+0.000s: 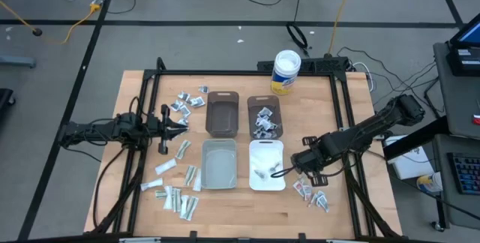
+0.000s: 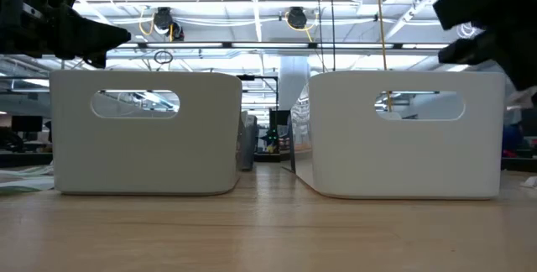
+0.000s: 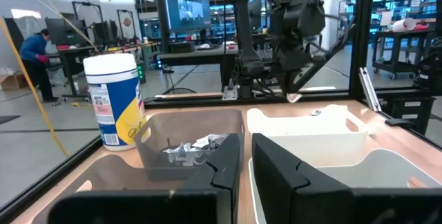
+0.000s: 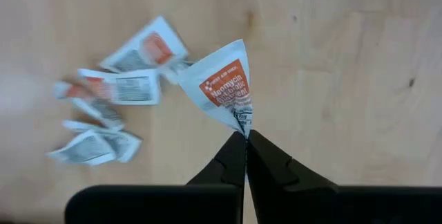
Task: Pick & Place First Aid Supplies
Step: Put the orange pad into the white bin
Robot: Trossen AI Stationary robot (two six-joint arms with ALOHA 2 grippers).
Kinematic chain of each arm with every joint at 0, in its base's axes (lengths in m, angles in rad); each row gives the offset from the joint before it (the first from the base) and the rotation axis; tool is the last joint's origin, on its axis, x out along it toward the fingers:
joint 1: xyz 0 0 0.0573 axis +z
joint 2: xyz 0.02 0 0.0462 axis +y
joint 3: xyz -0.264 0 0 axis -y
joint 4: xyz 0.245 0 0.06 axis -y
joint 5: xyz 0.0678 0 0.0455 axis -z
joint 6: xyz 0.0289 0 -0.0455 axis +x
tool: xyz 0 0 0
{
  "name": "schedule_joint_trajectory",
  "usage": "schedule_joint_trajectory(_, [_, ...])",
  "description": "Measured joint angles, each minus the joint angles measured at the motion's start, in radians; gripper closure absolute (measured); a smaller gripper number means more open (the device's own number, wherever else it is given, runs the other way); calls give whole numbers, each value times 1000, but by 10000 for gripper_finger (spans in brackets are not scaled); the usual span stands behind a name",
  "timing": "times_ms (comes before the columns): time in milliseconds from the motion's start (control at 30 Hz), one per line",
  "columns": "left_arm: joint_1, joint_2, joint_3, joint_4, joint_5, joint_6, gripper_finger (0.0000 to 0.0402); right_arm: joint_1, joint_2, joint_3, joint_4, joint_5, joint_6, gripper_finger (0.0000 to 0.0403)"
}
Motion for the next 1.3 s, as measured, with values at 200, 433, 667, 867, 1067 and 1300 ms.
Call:
schedule_joint_trajectory(200, [0,0,0,0,0,0,355,0,-11,46,-41,-39,35,402])
schedule_joint_trajectory(433, [0,0,0,0,0,0,355,-40,92,165,-40,-29,-26,403])
schedule_joint_trajectory(667, [0,0,0,0,0,0,355,-113,244,364,-44,-28,-152,403])
schedule_joint_trajectory(867, [0,0,0,0,0,0,355,-159,364,535,-99,-30,-219,403])
schedule_joint_trajectory(1067, [0,0,0,0,0,0,355,-171,433,584,-99,-31,-254,403])
schedule_joint_trajectory(1300, [0,0,0,0,0,0,355,-167,476,529,-41,-61,-254,403])
